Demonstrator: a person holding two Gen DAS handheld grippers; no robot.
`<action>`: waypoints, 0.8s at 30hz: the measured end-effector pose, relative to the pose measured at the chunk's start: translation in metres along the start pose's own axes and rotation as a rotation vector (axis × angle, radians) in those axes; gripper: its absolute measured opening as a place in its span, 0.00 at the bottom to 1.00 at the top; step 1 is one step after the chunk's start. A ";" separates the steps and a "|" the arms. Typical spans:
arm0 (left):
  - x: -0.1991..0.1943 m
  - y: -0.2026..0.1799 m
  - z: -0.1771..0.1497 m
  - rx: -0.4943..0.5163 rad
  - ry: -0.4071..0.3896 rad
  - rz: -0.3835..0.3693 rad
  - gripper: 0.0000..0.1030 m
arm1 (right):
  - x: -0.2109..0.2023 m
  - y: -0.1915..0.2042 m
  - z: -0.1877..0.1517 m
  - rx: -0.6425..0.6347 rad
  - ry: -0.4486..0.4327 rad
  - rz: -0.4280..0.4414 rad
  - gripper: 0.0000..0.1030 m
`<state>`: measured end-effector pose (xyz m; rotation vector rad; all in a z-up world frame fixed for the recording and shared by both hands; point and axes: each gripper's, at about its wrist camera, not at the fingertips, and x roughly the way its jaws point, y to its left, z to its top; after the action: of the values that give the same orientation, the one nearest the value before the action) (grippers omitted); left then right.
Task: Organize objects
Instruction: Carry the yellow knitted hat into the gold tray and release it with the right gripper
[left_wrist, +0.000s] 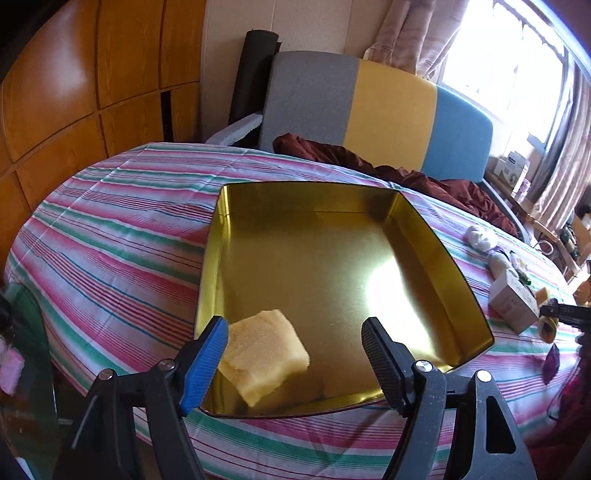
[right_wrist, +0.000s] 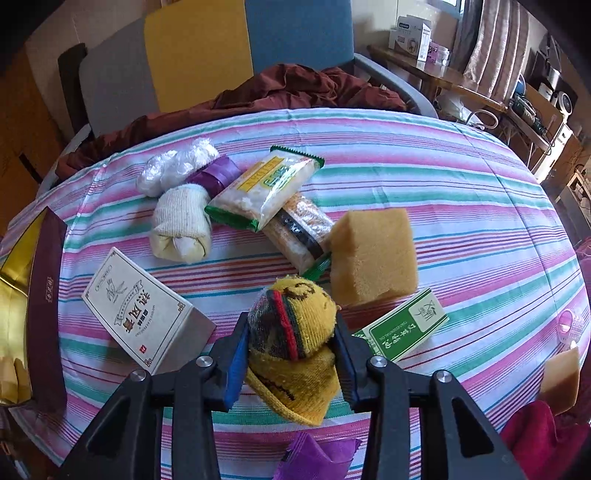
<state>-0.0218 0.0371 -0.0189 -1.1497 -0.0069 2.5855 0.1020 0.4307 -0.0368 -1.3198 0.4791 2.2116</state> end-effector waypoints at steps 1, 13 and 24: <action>0.000 -0.002 0.000 0.003 0.002 -0.010 0.73 | -0.004 -0.001 0.000 0.005 -0.017 -0.001 0.40; 0.002 0.002 -0.010 -0.021 0.015 -0.033 0.74 | -0.029 0.011 0.004 -0.028 -0.110 -0.013 0.40; -0.005 0.021 -0.008 -0.076 -0.009 -0.010 0.75 | -0.073 0.082 0.008 -0.127 -0.203 0.138 0.40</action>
<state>-0.0190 0.0148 -0.0232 -1.1614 -0.1140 2.6020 0.0769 0.3508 0.0347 -1.1368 0.3674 2.4952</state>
